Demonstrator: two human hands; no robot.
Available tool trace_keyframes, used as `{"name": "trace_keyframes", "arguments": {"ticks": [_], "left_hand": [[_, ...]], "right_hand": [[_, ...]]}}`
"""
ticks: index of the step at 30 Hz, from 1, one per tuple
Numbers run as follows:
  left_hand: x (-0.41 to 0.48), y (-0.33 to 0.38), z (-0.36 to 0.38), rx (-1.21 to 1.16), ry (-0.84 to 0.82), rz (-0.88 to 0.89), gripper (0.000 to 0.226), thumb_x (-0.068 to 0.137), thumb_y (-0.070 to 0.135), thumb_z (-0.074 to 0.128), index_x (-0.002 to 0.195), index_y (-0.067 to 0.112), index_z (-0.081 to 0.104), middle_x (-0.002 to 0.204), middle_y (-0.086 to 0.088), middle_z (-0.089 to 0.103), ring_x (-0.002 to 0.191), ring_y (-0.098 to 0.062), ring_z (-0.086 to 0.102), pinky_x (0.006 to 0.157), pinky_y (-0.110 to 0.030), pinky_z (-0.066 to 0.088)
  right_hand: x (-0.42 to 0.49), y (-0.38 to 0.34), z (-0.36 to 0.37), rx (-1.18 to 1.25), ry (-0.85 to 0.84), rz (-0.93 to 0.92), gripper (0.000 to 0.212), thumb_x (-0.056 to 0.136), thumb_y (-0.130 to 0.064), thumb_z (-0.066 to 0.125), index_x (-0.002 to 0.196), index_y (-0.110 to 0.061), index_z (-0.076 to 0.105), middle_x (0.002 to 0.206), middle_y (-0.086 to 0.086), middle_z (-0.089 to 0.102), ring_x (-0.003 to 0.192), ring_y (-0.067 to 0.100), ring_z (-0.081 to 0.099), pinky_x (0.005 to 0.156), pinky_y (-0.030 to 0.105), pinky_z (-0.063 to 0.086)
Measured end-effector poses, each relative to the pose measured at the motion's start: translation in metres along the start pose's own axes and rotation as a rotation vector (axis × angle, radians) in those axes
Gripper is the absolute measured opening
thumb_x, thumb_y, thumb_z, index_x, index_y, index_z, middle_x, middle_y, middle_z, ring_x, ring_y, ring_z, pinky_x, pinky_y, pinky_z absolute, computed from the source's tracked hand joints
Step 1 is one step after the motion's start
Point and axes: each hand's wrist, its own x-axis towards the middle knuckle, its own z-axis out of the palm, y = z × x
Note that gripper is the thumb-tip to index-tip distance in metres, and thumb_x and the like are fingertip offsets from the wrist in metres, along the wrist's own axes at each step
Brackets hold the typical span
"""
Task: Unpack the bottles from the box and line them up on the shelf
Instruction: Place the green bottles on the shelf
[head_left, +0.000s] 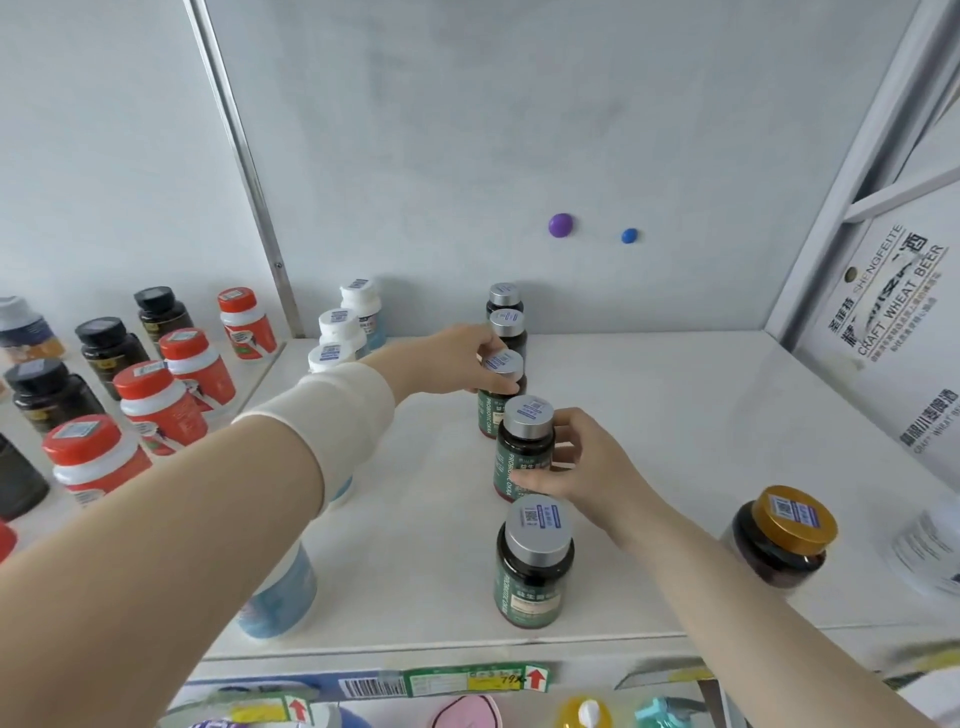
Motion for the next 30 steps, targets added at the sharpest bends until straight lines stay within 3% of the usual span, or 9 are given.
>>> {"name": "trace_keyframes", "arguments": {"ticks": [5, 9, 13, 17, 19, 22, 24, 27, 30], "left_hand": [[0.006, 0.005, 0.001, -0.011, -0.032, 0.009, 0.045, 0.082, 0.026, 0.071, 0.119, 0.011, 0.052, 0.116, -0.005, 0.057, 0.085, -0.018, 0.057, 0.085, -0.03, 0.049], [0.009, 0.009, 0.002, 0.001, -0.043, 0.024, 0.045, 0.083, 0.024, 0.07, 0.121, 0.01, 0.051, 0.11, -0.003, 0.055, 0.085, -0.017, 0.056, 0.072, -0.019, 0.045], [0.01, 0.009, 0.002, 0.024, -0.046, 0.034, 0.044, 0.083, 0.026, 0.07, 0.121, 0.012, 0.051, 0.11, 0.0, 0.054, 0.086, -0.015, 0.055, 0.068, -0.014, 0.043], [0.009, 0.011, 0.0, 0.057, -0.056, 0.041, 0.051, 0.083, 0.028, 0.069, 0.127, 0.014, 0.048, 0.118, 0.0, 0.053, 0.09, -0.02, 0.059, 0.079, -0.025, 0.05], [0.007, 0.015, -0.004, 0.07, -0.065, 0.045, 0.054, 0.083, 0.028, 0.069, 0.13, 0.016, 0.046, 0.125, 0.0, 0.051, 0.101, -0.026, 0.061, 0.088, -0.032, 0.05], [-0.009, 0.025, -0.018, 0.114, -0.035, 0.077, 0.05, 0.086, 0.025, 0.067, 0.129, 0.014, 0.046, 0.131, 0.0, 0.052, 0.112, -0.018, 0.056, 0.088, -0.024, 0.041], [-0.03, 0.033, -0.03, 0.178, 0.027, 0.091, 0.047, 0.087, 0.024, 0.065, 0.129, 0.013, 0.048, 0.131, 0.002, 0.053, 0.116, -0.015, 0.053, 0.089, -0.02, 0.036], [-0.071, 0.036, -0.048, 0.37, 0.168, 0.09, 0.038, 0.089, 0.032, 0.061, 0.125, 0.022, 0.052, 0.128, 0.007, 0.055, 0.119, -0.018, 0.053, 0.099, -0.029, 0.039], [-0.125, 0.03, -0.058, 0.74, 0.27, 0.026, 0.035, 0.092, 0.036, 0.052, 0.126, 0.027, 0.048, 0.128, 0.006, 0.054, 0.116, -0.021, 0.053, 0.088, -0.03, 0.039]], "right_hand": [[0.001, 0.002, 0.002, -0.057, 0.014, -0.016, 0.053, 0.067, -0.008, 0.081, 0.11, -0.016, 0.051, 0.107, 0.001, 0.06, 0.092, 0.013, 0.06, 0.068, 0.011, 0.046], [0.0, 0.002, 0.003, -0.112, 0.015, -0.024, 0.055, 0.067, -0.012, 0.082, 0.112, -0.017, 0.049, 0.103, -0.005, 0.059, 0.085, 0.002, 0.057, 0.061, 0.002, 0.045], [-0.001, 0.0, 0.004, -0.148, 0.02, -0.015, 0.058, 0.067, -0.014, 0.082, 0.114, -0.017, 0.048, 0.105, -0.006, 0.059, 0.086, 0.003, 0.058, 0.064, 0.007, 0.046], [-0.002, -0.004, 0.004, -0.153, 0.009, 0.002, 0.057, 0.068, -0.016, 0.081, 0.114, -0.018, 0.047, 0.106, -0.006, 0.058, 0.089, 0.005, 0.058, 0.071, 0.011, 0.047], [-0.004, -0.011, 0.002, -0.146, 0.003, 0.016, 0.057, 0.069, -0.019, 0.081, 0.114, -0.023, 0.046, 0.107, -0.01, 0.056, 0.095, 0.004, 0.056, 0.076, 0.015, 0.047], [-0.009, -0.031, -0.004, -0.136, 0.011, 0.001, 0.055, 0.074, -0.026, 0.077, 0.119, -0.025, 0.046, 0.11, -0.012, 0.056, 0.1, 0.006, 0.056, 0.075, 0.015, 0.044], [-0.016, -0.048, -0.008, -0.144, 0.042, -0.008, 0.051, 0.082, -0.03, 0.069, 0.125, -0.02, 0.046, 0.118, -0.007, 0.057, 0.1, 0.008, 0.055, 0.074, 0.018, 0.042], [-0.03, -0.075, -0.009, -0.276, 0.109, -0.076, 0.041, 0.092, -0.028, 0.055, 0.129, -0.012, 0.045, 0.13, 0.0, 0.056, 0.099, 0.011, 0.05, 0.082, 0.024, 0.037], [-0.048, -0.097, 0.002, -0.505, 0.141, -0.168, 0.039, 0.093, -0.025, 0.051, 0.127, -0.005, 0.047, 0.13, 0.006, 0.056, 0.111, 0.02, 0.052, 0.09, 0.031, 0.042]]}}
